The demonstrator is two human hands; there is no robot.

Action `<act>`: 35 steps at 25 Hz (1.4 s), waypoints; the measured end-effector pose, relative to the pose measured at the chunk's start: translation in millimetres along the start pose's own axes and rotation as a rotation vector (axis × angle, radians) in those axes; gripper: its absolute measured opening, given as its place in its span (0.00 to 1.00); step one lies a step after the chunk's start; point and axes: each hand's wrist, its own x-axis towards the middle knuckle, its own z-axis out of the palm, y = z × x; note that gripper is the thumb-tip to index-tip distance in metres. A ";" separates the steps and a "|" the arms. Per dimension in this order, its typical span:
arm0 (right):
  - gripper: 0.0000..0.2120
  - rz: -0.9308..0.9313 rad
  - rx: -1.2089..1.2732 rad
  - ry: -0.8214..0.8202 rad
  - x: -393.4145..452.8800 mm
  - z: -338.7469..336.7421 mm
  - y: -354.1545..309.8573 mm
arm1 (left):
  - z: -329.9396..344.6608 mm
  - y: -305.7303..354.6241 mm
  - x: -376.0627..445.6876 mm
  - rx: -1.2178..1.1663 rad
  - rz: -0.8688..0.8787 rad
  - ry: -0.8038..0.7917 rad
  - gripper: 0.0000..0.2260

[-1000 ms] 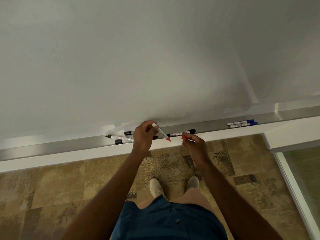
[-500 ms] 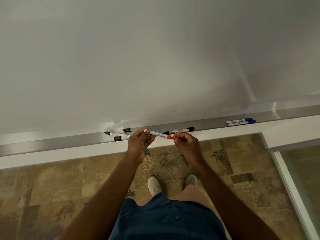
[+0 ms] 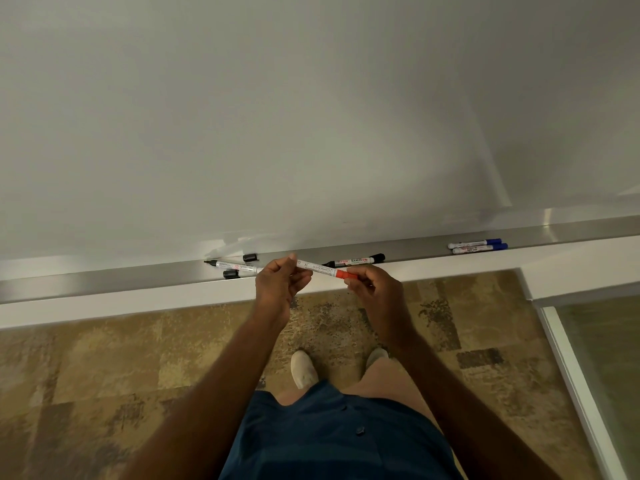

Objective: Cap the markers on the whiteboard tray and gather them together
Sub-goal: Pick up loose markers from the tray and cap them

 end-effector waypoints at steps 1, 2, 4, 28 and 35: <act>0.13 -0.063 -0.023 -0.002 -2.2 -3.2 -1.0 | 2.1 -1.4 -1.3 0.010 0.005 0.014 0.05; 0.13 -0.118 -0.030 0.006 -3.2 -6.1 -2.0 | 5.9 -3.2 -2.9 0.016 0.009 0.029 0.06; 0.15 -0.183 -0.030 0.007 -4.2 -9.5 -5.4 | 15.3 -9.1 -6.8 0.015 0.012 0.074 0.07; 0.12 -0.251 -0.529 -0.294 99.5 -183.1 121.4 | 183.5 -103.4 -0.5 0.538 0.156 -0.073 0.04; 0.11 -0.094 -0.713 0.048 132.9 -232.5 192.1 | 129.3 -86.8 19.3 1.452 0.549 0.198 0.12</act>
